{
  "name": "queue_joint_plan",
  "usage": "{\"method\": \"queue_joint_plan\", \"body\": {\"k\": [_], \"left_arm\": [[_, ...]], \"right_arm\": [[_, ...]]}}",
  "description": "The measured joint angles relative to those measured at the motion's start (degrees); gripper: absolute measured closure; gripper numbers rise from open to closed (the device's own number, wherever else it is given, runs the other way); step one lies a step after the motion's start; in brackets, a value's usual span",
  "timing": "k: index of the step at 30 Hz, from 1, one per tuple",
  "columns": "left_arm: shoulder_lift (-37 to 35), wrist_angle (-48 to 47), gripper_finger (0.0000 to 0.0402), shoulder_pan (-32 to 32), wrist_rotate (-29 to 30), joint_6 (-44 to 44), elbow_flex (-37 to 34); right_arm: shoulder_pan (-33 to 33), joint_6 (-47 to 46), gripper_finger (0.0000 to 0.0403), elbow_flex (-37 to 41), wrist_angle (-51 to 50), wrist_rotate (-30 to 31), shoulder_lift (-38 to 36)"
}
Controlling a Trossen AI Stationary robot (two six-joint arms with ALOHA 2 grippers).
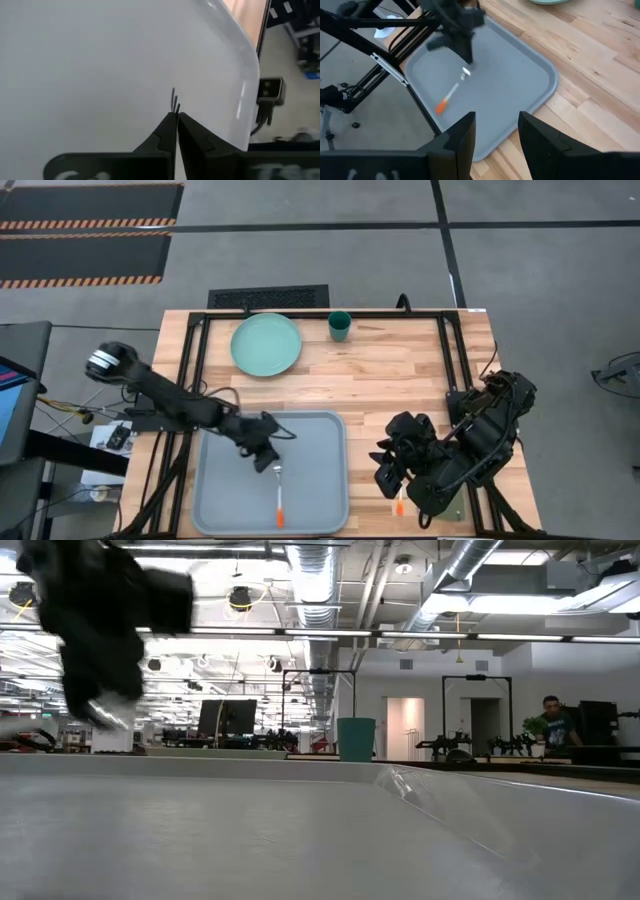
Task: Pick and place plate/cup/fork/spoon on tray
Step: Put the orange fork on the left of the gray tray
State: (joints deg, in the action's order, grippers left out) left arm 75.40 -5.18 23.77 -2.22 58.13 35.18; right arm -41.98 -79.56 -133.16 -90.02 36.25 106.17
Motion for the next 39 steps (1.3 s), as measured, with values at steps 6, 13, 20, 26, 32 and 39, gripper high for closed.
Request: {"method": "queue_joint_plan", "body": {"k": [6, 13, 20, 26, 32, 39], "left_arm": [[-14.69, -13.59, 0.0401, 7.31, 10.19, 0.26, -1.78], [-22.83, -15.60, 0.0401, 9.95, 10.44, -0.28, -10.44], [-25.85, -11.16, 0.0401, 10.08, 10.27, 0.77, -17.86], [-26.04, -9.60, 0.0401, 10.06, 14.58, 3.72, -20.96], [-26.00, -6.93, 0.0401, 10.08, 14.82, 7.68, -22.34], [-25.97, -7.32, 0.0401, 10.08, 14.85, 9.31, -22.34]], "right_arm": [[0.76, 0.63, 0.0230, 2.35, 0.02, 0.05, 0.02], [2.53, 0.29, 0.0230, 5.83, -0.03, -2.10, 0.04], [3.56, -1.12, 0.0230, 6.99, -0.02, -4.70, 0.04], [3.56, -2.27, 0.0230, 6.99, 0.02, -4.76, 0.04], [3.56, -2.54, 0.0230, 6.99, 0.01, -4.79, 0.04], [3.56, -2.53, 0.0230, 6.97, 0.00, -4.76, 0.04]]}}
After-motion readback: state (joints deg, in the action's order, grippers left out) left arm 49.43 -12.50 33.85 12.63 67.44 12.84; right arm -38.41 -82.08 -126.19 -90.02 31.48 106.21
